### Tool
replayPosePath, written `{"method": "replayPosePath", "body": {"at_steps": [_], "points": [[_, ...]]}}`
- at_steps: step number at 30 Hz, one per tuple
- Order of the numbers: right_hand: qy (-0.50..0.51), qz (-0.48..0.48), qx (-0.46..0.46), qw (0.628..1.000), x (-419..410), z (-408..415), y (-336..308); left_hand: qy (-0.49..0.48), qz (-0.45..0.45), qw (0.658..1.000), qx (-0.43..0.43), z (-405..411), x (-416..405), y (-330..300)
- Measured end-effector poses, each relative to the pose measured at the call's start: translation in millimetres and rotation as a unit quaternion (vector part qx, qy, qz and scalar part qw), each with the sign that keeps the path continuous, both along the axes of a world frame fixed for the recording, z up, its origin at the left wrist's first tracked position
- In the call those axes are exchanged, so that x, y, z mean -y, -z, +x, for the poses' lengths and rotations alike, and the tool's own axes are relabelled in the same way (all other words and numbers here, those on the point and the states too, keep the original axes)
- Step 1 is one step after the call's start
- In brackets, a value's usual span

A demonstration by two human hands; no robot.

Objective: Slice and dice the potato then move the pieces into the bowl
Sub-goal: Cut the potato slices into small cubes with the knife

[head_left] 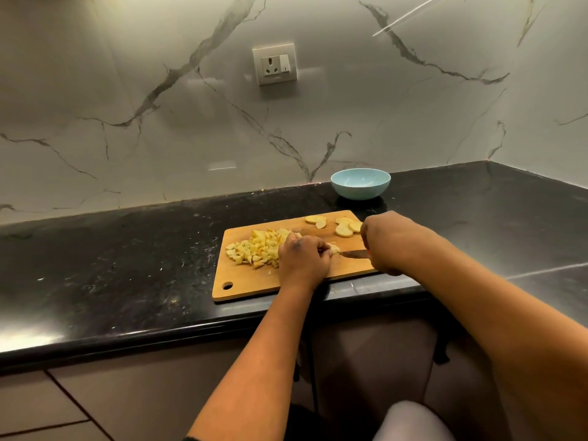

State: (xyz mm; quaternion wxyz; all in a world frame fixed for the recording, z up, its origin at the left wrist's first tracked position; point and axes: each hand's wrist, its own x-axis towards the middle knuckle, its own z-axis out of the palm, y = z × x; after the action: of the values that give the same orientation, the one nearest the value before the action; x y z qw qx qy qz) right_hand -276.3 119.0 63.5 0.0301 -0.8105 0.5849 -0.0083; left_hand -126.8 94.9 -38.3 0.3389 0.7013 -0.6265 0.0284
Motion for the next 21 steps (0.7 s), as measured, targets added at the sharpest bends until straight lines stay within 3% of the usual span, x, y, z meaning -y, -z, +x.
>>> {"method": "replayPosePath", "body": {"at_steps": [5, 13, 21], "points": [[0.008, -0.023, 0.080, 0.996, 0.9, 3.5, 3.9, 0.010, -0.009, 1.000, -0.001, 1.9, -2.4, 2.3], [-0.008, -0.020, 0.056, 0.998, -10.4, 23.8, 35.7, 0.002, 0.030, 0.999, -0.010, 1.3, 1.8, 2.2], [0.018, 0.029, -0.039, 0.999, -24.0, 8.2, -6.5, 0.014, 0.027, 1.000, 0.005, 4.0, -0.8, 2.4]]}}
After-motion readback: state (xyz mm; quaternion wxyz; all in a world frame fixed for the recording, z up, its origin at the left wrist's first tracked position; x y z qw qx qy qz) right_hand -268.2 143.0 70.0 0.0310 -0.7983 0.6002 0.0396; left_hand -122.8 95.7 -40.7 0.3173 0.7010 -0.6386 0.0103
